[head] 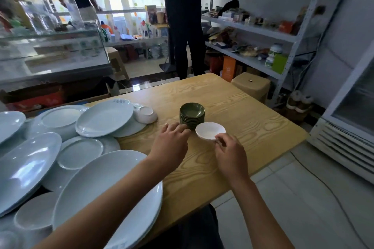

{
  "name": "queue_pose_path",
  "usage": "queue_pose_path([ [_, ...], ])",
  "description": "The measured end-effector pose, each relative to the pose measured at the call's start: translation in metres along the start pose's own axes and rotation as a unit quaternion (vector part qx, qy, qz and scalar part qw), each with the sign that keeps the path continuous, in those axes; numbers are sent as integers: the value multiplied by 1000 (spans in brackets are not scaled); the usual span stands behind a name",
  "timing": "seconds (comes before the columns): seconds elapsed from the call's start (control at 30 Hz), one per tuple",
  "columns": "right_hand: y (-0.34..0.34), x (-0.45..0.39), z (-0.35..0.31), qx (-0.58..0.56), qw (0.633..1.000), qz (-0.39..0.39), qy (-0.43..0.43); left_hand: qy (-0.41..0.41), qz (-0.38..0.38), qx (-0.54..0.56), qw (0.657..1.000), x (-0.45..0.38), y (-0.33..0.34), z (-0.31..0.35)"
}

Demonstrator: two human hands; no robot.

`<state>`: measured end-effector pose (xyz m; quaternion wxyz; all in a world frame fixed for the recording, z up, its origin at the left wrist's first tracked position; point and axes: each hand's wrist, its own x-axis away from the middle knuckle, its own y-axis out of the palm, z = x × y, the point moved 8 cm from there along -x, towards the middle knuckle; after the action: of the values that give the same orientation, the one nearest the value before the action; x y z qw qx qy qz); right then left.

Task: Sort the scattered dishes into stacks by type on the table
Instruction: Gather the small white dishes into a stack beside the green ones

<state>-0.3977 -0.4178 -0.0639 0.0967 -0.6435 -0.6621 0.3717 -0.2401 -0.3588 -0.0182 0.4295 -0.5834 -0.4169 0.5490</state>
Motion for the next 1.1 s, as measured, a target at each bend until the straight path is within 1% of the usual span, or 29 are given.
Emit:
queue_pose_path([
  [0.23, -2, -3, 19, 21, 999, 6, 44, 21, -59, 4, 998, 3, 11, 3],
  [0.53, 4, 8, 20, 78, 995, -12, 61, 17, -63, 26, 998, 6, 9, -1],
  [0.63, 8, 14, 5, 102, 994, -19, 33, 8, -53, 20, 998, 11, 1, -11],
  [0.77, 21, 15, -25, 97, 995, -31, -19, -11, -40, 11, 999, 25, -13, -31],
  [0.97, 55, 18, -79, 55, 991, -66, -98, -51, -26, 10, 998, 44, -24, -66],
  [1.1, 73, 17, -109, 46, 984, -84, -153, -83, -25, 32, 996, 47, -21, -86],
])
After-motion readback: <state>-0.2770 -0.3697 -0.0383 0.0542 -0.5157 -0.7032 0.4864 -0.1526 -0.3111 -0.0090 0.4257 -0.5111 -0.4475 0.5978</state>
